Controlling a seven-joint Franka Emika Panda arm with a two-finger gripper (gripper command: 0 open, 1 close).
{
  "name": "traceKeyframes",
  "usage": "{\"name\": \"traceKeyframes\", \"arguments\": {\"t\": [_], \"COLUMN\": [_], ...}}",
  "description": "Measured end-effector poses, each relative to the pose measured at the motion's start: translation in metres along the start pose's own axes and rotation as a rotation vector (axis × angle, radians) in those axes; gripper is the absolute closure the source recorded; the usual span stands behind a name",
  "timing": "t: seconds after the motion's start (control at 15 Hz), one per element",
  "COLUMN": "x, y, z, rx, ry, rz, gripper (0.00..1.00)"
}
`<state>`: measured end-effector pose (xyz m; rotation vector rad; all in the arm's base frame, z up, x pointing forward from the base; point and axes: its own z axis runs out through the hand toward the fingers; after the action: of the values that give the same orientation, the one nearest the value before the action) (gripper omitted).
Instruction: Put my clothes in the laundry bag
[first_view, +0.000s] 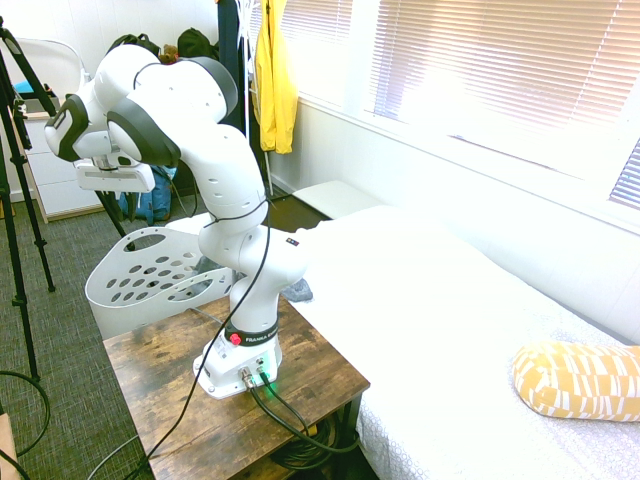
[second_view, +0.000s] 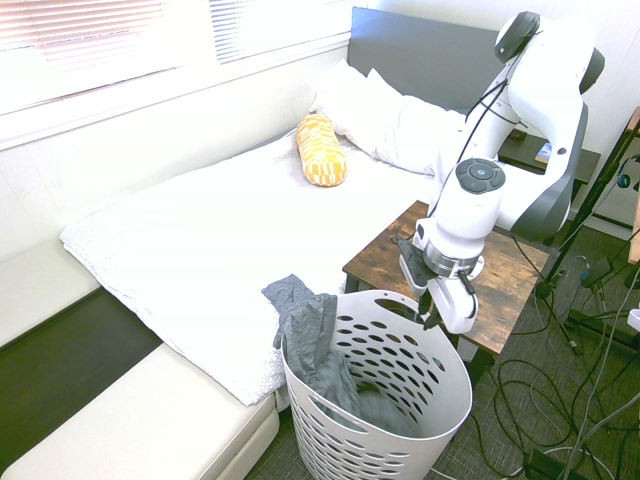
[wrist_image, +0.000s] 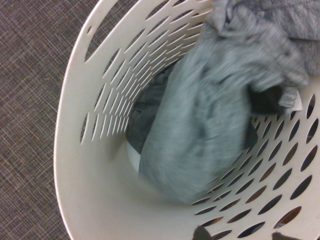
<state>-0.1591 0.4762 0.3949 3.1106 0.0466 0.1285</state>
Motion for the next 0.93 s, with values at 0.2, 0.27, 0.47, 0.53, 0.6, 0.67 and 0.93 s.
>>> {"name": "traceKeyframes", "arguments": {"t": [0.2,0.27,0.47,0.53,0.6,0.67,0.93], "x": [0.023,0.039,0.104,0.129,0.154,0.183,0.298], "y": [-0.006,-0.01,-0.026,-0.032,-0.037,-0.04,-0.018], "z": [0.0,0.001,0.01,0.017,0.025,0.033,0.074], "rx": [0.0,0.003,0.011,0.014,0.023,0.032,0.012], "ry": [0.025,0.036,0.074,0.083,0.093,0.11,0.09], "rz": [0.031,0.055,0.122,0.141,0.159,0.179,0.32], "gripper": [0.0,0.0,0.0,0.0,0.0,0.0,0.0]}}
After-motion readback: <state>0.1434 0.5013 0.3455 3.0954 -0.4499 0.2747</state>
